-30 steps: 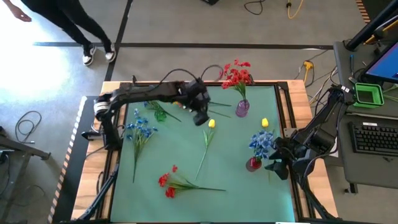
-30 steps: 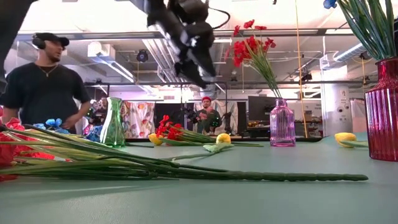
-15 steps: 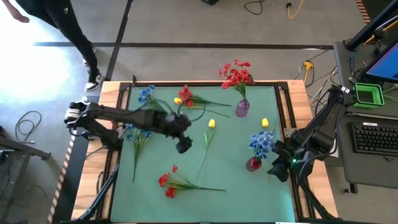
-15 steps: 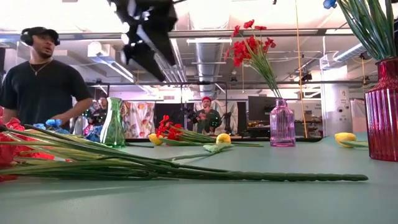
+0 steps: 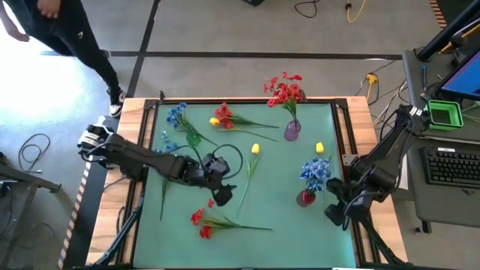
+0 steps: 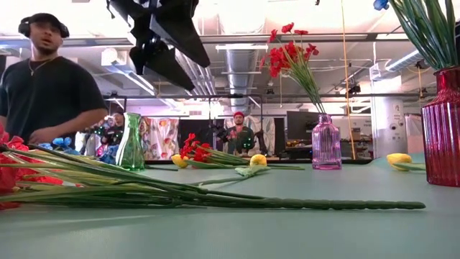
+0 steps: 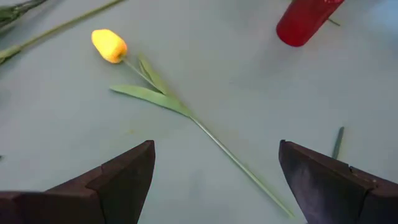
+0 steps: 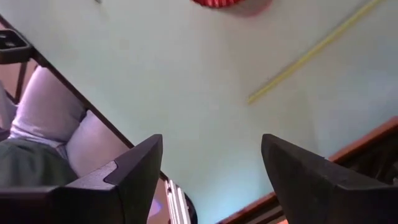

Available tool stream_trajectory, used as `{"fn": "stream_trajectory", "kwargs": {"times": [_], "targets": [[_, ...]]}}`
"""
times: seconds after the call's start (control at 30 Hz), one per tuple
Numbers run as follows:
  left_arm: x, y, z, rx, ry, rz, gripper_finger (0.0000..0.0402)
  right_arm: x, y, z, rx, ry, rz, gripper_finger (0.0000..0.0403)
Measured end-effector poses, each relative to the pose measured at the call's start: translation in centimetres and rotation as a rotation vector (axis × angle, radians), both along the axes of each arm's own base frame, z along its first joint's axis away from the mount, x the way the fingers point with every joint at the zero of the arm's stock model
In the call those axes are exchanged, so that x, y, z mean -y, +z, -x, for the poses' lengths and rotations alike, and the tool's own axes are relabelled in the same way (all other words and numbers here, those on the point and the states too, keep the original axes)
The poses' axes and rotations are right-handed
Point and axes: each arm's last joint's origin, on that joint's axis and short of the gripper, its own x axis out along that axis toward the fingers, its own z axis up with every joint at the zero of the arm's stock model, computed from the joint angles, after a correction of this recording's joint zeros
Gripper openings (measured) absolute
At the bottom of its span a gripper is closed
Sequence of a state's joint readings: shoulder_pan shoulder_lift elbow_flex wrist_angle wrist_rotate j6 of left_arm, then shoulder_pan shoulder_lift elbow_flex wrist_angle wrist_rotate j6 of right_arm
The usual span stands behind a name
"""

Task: Sort flowers into vase by color
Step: Put the bottom left yellow tulip into the green vase

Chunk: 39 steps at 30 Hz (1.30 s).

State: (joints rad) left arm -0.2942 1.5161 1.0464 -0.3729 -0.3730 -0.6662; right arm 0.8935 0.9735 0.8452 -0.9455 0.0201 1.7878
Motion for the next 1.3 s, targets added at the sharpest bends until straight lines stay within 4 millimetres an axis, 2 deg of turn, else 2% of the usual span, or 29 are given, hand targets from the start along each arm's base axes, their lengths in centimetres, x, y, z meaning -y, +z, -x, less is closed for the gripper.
{"fn": "stream_trajectory", "kwargs": {"times": [0.27,0.4,0.67,0.97,1.3], "targets": [[1.6,-2.3,-1.9,0.066,0.058,-0.053,0.033,-0.5,-0.5,-0.3,-0.01,0.015,0.011,0.0266],[2.0,-4.8,-3.1,0.031,0.045,-0.093,0.033,-0.6,-0.5,-0.4,-0.007,0.031,0.02,0.0261],[2.1,-9.1,-4.2,-0.044,0.109,-0.173,0.033,-0.6,-0.5,-0.3,-0.004,0.038,0.024,0.0261],[2.0,-10.6,-5.1,-0.01,0.155,-0.152,0.033,-0.9,-0.6,-0.1,0.002,0.063,0.024,0.0255],[1.9,-12.1,-5.5,-0.014,0.185,-0.193,0.0323,-1.0,-0.9,-0.5,0.068,0.084,0.104,0.0254]]}}
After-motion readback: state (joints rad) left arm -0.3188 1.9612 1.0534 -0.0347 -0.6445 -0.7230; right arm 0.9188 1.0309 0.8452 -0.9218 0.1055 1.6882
